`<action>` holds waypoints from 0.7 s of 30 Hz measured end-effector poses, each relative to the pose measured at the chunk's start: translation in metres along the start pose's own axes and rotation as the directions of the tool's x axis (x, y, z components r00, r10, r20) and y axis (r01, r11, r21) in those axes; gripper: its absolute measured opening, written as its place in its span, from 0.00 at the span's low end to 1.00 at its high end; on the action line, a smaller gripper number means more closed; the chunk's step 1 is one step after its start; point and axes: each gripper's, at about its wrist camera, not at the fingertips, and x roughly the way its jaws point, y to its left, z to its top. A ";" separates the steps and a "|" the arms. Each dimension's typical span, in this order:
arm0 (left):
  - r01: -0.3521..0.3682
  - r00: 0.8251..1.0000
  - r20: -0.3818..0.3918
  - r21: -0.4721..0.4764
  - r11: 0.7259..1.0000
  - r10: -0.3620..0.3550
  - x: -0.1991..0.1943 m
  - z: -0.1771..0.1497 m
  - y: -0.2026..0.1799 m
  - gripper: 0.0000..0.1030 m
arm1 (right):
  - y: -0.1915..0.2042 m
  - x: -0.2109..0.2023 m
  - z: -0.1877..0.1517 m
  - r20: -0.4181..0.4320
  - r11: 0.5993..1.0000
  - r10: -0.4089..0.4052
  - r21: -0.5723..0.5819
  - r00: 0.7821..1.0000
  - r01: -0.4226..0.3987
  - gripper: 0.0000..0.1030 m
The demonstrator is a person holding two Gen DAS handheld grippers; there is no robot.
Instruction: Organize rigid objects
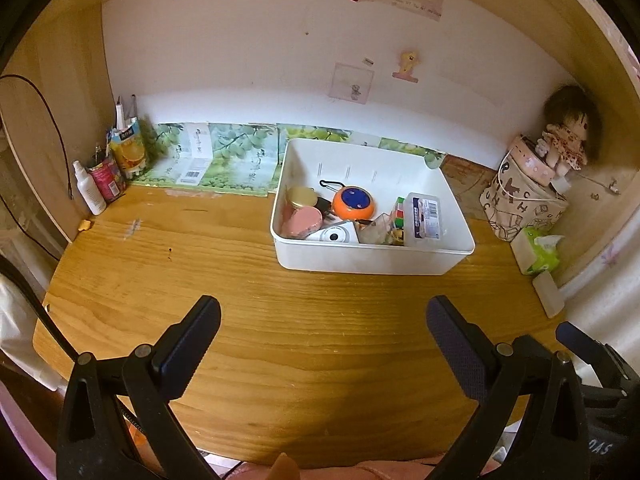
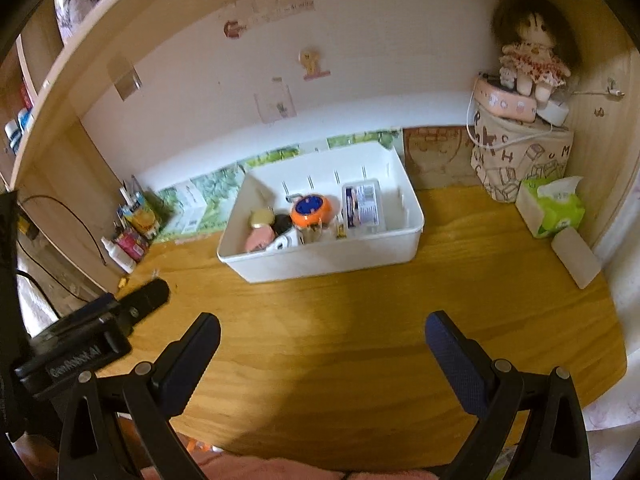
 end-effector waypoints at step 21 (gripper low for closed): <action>-0.177 0.983 0.056 0.049 0.983 0.174 -0.012 -0.007 -0.016 0.99 | 0.007 0.002 -0.004 -0.029 0.997 -0.003 -0.076 1.000 0.001 1.00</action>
